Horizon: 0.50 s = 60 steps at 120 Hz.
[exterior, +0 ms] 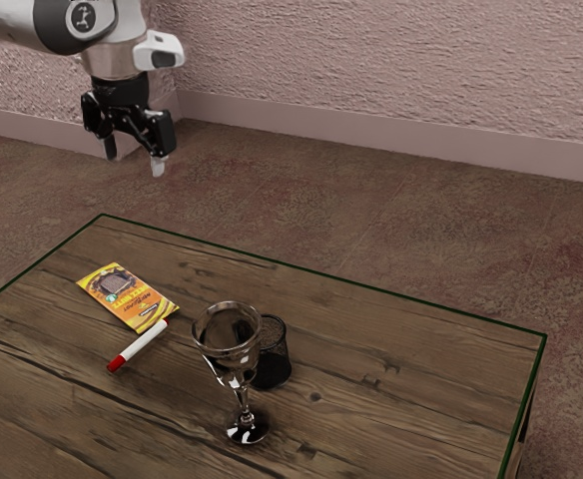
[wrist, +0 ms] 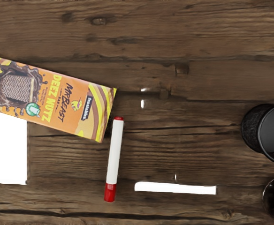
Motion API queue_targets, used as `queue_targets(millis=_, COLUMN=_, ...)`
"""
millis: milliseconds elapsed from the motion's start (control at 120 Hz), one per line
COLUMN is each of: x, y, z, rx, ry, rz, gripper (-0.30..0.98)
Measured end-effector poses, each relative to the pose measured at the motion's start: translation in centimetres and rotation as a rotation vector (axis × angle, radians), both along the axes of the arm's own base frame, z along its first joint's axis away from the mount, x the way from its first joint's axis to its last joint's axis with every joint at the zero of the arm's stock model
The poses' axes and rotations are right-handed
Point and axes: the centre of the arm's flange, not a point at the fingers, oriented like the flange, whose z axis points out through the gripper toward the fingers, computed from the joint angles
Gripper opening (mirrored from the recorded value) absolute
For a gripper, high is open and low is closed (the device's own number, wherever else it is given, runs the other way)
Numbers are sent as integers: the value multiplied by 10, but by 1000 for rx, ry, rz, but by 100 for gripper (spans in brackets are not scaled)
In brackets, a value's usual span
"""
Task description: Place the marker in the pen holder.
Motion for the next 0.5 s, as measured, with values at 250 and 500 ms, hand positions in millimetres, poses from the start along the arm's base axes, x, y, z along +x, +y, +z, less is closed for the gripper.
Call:
queue_targets(millis=250, x=-5, y=21, z=-92, rx=48, ry=144, rz=40, gripper=69)
queue_targets(millis=500, x=-36, y=45, z=-254, rx=13, ry=288, rz=102, gripper=69)
